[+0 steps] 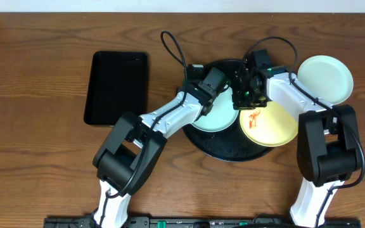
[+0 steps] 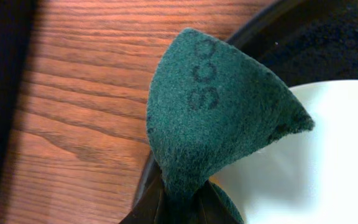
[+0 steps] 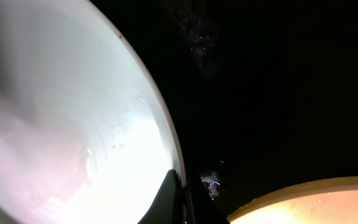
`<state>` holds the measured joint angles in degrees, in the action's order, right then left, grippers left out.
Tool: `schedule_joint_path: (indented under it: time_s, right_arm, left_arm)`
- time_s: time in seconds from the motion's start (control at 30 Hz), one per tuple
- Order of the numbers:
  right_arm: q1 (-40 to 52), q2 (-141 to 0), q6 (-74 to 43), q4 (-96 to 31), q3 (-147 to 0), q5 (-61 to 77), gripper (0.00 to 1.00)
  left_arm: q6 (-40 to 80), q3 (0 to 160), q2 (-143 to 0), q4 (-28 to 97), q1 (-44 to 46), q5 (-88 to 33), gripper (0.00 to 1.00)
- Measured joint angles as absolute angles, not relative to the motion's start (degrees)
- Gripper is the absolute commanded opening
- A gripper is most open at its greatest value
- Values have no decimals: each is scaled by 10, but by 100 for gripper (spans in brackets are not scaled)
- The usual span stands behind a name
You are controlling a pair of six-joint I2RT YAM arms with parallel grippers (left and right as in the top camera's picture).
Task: Clean dirty plates on tray and stack at the side
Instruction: 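Scrub the remaining green plate with the sponge in the left gripper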
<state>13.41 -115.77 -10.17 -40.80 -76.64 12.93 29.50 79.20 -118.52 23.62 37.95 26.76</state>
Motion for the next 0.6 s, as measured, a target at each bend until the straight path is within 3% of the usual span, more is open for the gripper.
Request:
schedule_joint_path:
  time_s: [0.4,0.6]
  right_arm:
    - [134,-1157,-102,-409,-766,129,1]
    - [134,-1157,-102,-409,-766,129,1]
  left_arm:
    - [286,782,-1103,243,373,326,8]
    - [285,782,-1081,243,374,197,8]
